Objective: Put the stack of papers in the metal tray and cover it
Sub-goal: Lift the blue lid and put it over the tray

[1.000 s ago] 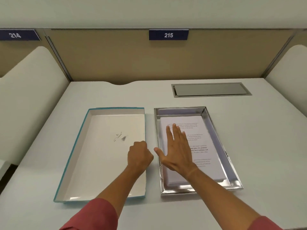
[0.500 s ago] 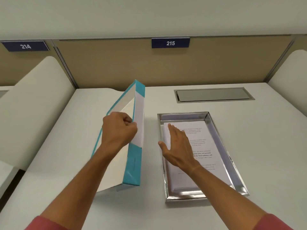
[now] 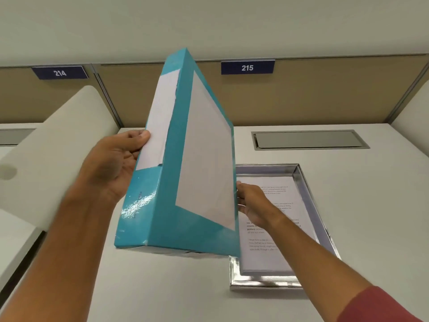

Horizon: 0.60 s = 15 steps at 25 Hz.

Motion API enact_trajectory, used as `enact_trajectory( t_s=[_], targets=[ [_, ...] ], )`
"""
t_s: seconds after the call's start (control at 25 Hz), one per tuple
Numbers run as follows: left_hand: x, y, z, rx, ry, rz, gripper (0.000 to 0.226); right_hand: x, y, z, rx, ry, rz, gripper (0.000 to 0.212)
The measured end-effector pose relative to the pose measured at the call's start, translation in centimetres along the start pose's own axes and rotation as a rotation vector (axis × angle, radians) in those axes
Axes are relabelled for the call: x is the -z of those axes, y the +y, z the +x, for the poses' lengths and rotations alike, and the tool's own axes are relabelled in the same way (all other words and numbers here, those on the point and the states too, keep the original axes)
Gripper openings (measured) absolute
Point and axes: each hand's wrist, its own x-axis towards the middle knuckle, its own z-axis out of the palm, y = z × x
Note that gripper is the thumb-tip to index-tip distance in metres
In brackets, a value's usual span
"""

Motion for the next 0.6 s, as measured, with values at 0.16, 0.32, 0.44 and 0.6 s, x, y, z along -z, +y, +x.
enact_trajectory(
  t_s=[0.16, 0.32, 0.44, 0.6],
  targets=[
    [0.6, -1.3, 0.7, 0.072, -0.047, 0.008, 0.018, 2.4, -0.5, 0.2, 0.045, 0.049, 0.040, 0.029],
    [0.9, -4.8, 2.2, -0.048, 0.118, 0.232, 0.010, 6.3, -0.9, -0.3, 0.070, 0.190, 0.027, 0.027],
    [0.5, -7.9, 3.2, -0.080, 0.083, 0.370, 0.028, 9.5, -1.4, -0.9, 0.100, 0.308, -0.011, 0.026],
    [-1.3, -11.9, 4.5, -0.082, 0.034, 0.549, 0.035, 13.8, -2.5, -2.0, 0.124, 0.452, -0.049, 0.013]
  ],
)
